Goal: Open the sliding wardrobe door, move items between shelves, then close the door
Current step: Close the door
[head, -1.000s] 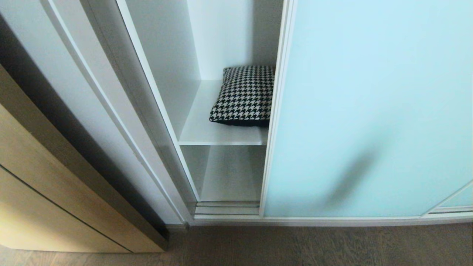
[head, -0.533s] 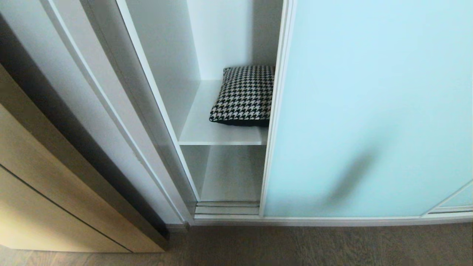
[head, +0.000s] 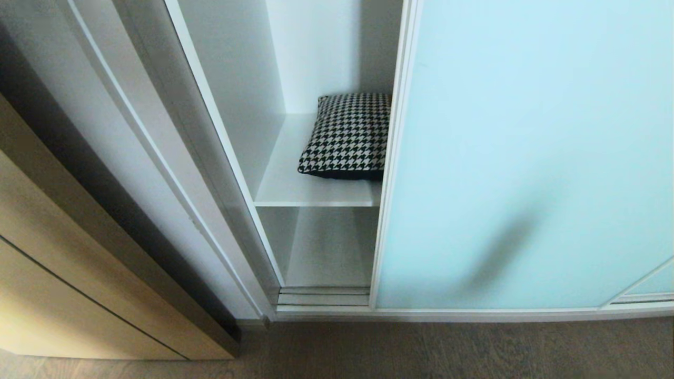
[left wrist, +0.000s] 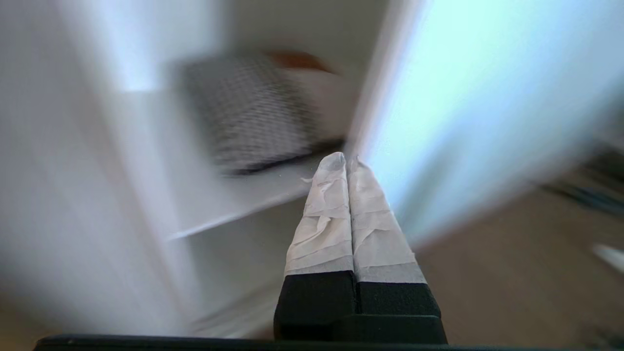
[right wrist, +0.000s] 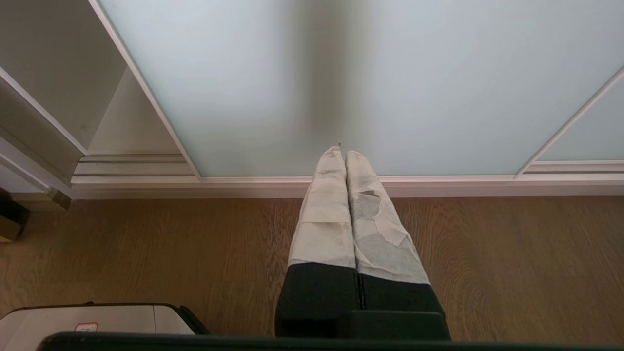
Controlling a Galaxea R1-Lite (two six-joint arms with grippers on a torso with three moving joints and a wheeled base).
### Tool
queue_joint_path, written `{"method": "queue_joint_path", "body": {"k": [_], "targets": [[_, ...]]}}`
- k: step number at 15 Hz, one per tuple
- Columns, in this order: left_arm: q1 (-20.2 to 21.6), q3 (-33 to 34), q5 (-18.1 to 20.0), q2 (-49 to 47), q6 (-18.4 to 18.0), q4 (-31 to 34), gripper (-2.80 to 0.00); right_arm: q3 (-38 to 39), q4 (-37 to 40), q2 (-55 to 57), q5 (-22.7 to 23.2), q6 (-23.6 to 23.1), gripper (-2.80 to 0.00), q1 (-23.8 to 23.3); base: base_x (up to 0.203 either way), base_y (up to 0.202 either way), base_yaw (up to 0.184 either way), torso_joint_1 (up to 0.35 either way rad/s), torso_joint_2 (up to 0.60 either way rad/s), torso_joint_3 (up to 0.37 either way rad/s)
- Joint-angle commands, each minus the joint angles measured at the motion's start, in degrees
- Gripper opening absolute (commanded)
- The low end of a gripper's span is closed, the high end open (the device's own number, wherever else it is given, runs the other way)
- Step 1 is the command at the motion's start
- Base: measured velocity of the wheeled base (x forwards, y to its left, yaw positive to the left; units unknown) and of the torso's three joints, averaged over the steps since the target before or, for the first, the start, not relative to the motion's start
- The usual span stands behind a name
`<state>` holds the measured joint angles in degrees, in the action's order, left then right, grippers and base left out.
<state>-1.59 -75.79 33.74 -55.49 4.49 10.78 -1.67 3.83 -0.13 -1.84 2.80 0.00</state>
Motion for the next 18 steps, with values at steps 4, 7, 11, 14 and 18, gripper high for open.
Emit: {"method": "queue_joint_path", "body": {"k": [4,7,11,14,18], "targets": [[-9.04,-3.10,8.38,-16.31,1.86,-0.93,-2.80,0.00,0.04,0.05,0.00,0.01,-2.80,0.00,0.000,0.000,0.000,0.000,0.00,0.000],[-17.50,-2.60,7.84,-20.54,4.32,-5.81,-2.80,0.00,0.04,0.05,0.00,0.01,-2.80,0.00,0.000,0.000,0.000,0.000,0.00,0.000],[-26.27,-1.61,3.77,-23.05,4.24,-7.37,-2.80,0.00,0.04,0.13,0.00,0.01,-2.80,0.00,0.000,0.000,0.000,0.000,0.00,0.000],[-30.38,-0.69,-0.60,-24.66,4.46,-7.61,-2.80,0.00,0.04,0.13,0.00,0.01,-2.80,0.00,0.000,0.000,0.000,0.000,0.00,0.000],[-39.46,0.59,-12.56,-28.95,6.47,-11.57,-2.80,0.00,0.04,0.05,0.00,0.01,-2.80,0.00,0.000,0.000,0.000,0.000,0.00,0.000]]}}
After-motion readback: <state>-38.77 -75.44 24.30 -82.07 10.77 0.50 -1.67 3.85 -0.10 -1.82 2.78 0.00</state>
